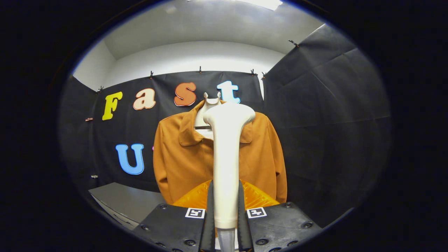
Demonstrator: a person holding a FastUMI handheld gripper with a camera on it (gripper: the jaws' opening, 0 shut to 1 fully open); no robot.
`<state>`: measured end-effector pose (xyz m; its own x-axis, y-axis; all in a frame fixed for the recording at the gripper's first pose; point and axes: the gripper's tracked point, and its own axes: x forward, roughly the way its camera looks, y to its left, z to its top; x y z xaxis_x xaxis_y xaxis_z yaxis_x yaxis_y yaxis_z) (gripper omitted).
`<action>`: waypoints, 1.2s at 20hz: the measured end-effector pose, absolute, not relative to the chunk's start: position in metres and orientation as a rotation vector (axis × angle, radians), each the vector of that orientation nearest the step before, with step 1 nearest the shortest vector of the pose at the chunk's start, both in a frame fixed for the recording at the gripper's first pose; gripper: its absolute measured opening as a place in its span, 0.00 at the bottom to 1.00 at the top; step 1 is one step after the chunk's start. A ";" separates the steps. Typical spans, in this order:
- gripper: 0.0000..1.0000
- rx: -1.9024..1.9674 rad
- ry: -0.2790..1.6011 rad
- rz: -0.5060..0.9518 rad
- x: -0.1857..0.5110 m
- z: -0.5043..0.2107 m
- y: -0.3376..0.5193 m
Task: Iron the clothes twice with a garment steamer, once on the left side and once on the right side.
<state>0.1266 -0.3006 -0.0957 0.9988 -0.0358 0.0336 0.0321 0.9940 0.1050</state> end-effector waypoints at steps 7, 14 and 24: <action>0.29 0.136 0.030 -0.020 0.162 -0.141 -0.324; 0.29 0.146 0.126 -0.008 0.160 -0.202 -0.331; 0.29 0.142 0.267 -0.011 0.130 -0.300 -0.339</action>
